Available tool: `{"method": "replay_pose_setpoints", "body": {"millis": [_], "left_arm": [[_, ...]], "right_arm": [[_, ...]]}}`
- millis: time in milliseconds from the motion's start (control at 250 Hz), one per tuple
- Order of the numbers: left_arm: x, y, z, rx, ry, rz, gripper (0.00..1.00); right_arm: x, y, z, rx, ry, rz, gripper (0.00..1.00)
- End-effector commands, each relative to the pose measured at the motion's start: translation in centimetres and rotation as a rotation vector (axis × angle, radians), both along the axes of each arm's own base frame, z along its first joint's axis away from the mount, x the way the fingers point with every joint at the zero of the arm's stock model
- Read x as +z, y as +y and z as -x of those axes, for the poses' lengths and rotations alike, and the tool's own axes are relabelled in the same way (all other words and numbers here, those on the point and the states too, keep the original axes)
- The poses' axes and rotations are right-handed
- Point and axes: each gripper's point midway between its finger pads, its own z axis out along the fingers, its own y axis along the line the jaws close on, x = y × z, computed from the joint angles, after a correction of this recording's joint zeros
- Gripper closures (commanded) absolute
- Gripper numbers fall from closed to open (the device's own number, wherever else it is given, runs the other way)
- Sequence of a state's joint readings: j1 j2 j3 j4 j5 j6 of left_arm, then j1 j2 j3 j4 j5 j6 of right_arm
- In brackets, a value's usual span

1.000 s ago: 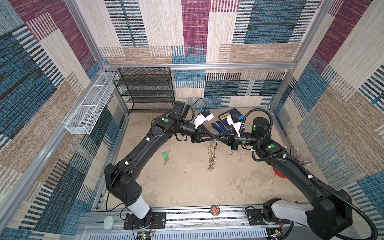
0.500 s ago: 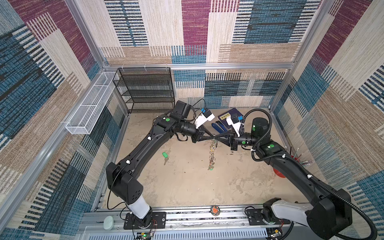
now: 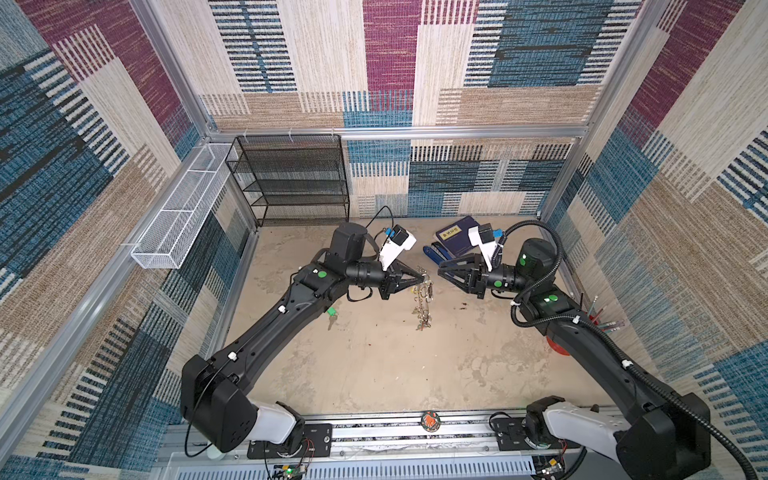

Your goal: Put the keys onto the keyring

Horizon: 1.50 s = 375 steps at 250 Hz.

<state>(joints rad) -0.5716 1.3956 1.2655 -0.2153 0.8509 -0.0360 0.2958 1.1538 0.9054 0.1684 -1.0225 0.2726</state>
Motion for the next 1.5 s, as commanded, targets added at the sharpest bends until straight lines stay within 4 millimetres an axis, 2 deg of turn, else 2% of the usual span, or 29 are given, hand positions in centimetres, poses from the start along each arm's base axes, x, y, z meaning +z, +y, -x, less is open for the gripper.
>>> {"method": "replay_pose_setpoints", "body": {"millis": [0,152,408,636,976,1176,1280,1360,1496], "left_arm": [[4.0,-0.3,-0.4,0.02,-0.086,0.161,1.0],[4.7,-0.4,-0.5,0.03,-0.082,0.217,1.0],[4.8,-0.6,-0.4,0.017,-0.06,0.28,1.0],[5.1,-0.7,-0.7,0.026,-0.045,0.334,1.0],[4.7,-0.6,-1.8,0.104,-0.025,0.412,1.0],[4.1,-0.5,-2.2,0.136,-0.007,0.458,1.0],[3.6,-0.4,-2.3,0.145,-0.007,0.451,1.0],[3.3,-0.4,-2.4,0.148,-0.008,0.441,1.0],[3.1,-0.7,-2.5,0.139,-0.005,0.442,1.0]], "right_arm": [[0.8,0.3,0.7,0.052,-0.022,-0.03,0.66],[0.7,0.6,1.0,0.089,-0.018,-0.037,0.8],[0.8,1.6,1.3,0.139,-0.025,-0.043,0.79],[0.1,2.2,1.0,0.143,-0.01,-0.034,0.88],[-0.1,2.7,0.3,0.127,0.002,-0.046,0.87],[-0.1,2.5,0.4,0.109,0.011,-0.046,0.81],[0.1,1.9,0.3,0.063,-0.004,-0.029,0.74],[-0.1,0.9,-0.4,0.004,0.0,-0.004,0.74],[1.8,-0.7,1.0,0.008,-0.031,-0.044,0.72]]}}
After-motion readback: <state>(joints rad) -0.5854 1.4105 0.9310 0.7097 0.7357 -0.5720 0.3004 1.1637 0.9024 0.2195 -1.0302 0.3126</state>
